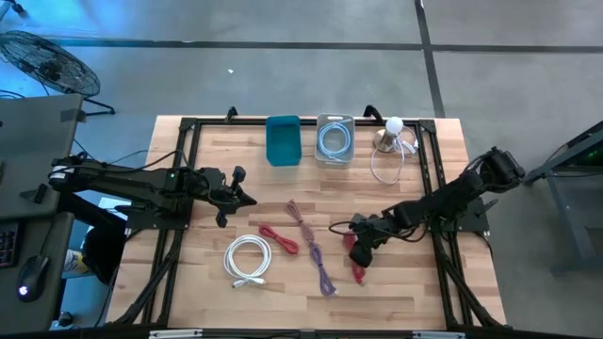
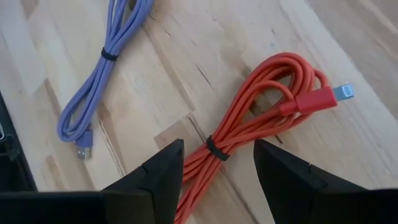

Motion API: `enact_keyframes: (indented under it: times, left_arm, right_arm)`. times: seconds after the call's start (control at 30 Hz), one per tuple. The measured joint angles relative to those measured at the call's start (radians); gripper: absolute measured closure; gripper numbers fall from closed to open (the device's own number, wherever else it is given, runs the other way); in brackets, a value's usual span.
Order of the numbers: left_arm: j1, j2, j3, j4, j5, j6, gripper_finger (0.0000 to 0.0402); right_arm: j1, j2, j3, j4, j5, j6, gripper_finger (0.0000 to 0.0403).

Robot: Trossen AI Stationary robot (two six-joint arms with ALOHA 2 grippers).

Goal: Pick & Place USB Port
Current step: Put the right orange charger cable into the blue bin

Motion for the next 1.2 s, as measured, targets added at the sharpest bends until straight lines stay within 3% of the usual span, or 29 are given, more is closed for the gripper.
enact_keyframes:
  times: [0.8,0.97,1.2]
  left_arm:
    - [0.0,0.0,0.0,-0.003,0.019,0.0,0.0401]
    - [0.0,0.0,0.0,-0.003,0.04,0.0,0.0401]
    - [0.0,0.0,0.0,-0.003,0.042,0.0,0.0401]
  right_arm:
    - [-0.019,0.101,0.002,0.074,-0.041,-0.009,0.0221]
    - [-0.019,0.102,0.002,0.063,-0.03,-0.011,0.0262]
    - [-0.02,0.105,0.001,0.066,-0.011,-0.033,0.0361]
